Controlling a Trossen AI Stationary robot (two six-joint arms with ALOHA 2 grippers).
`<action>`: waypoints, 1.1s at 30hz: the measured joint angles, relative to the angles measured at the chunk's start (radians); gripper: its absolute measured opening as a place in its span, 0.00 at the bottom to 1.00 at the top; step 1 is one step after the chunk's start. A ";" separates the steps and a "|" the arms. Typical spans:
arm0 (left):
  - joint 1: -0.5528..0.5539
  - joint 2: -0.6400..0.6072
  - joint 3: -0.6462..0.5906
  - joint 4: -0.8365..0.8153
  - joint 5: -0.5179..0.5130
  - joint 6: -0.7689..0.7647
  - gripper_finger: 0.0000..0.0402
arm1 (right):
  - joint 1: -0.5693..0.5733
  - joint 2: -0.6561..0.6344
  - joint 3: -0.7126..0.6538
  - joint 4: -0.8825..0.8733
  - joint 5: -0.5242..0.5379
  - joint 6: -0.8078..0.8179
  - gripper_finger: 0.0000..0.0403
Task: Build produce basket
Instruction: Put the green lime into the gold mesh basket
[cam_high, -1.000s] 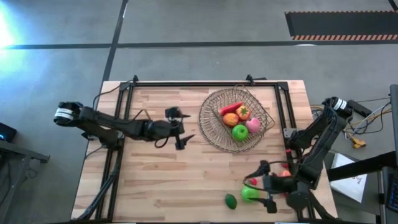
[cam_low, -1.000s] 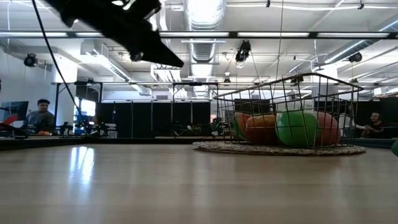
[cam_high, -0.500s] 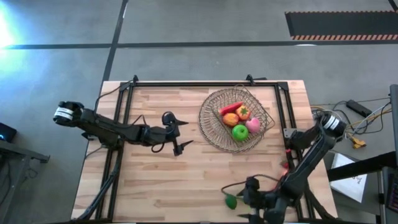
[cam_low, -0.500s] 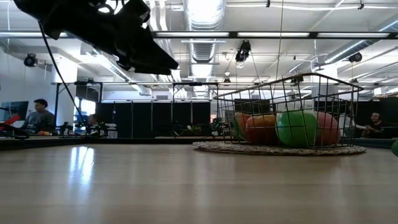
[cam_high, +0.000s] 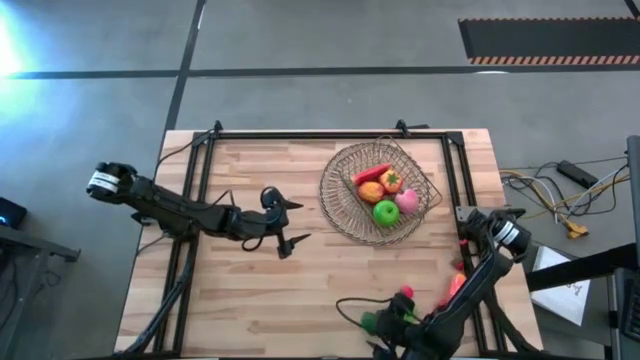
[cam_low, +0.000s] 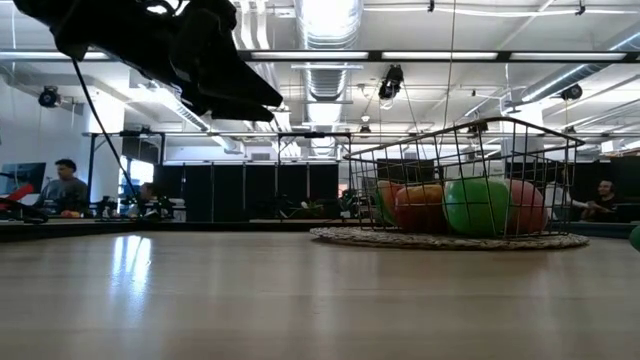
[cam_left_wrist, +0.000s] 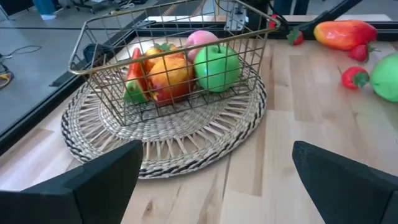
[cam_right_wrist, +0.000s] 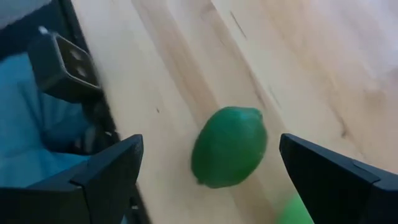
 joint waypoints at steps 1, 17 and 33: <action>-0.003 0.000 -0.002 0.001 0.000 0.000 0.99 | -0.006 0.000 0.002 -0.001 -0.009 0.026 0.91; -0.006 0.000 -0.032 0.000 0.000 0.001 0.99 | -0.080 0.048 -0.016 -0.018 -0.174 0.040 0.75; -0.006 0.000 -0.033 0.000 0.000 -0.001 0.99 | -0.092 0.043 -0.068 0.020 -0.161 -0.107 0.51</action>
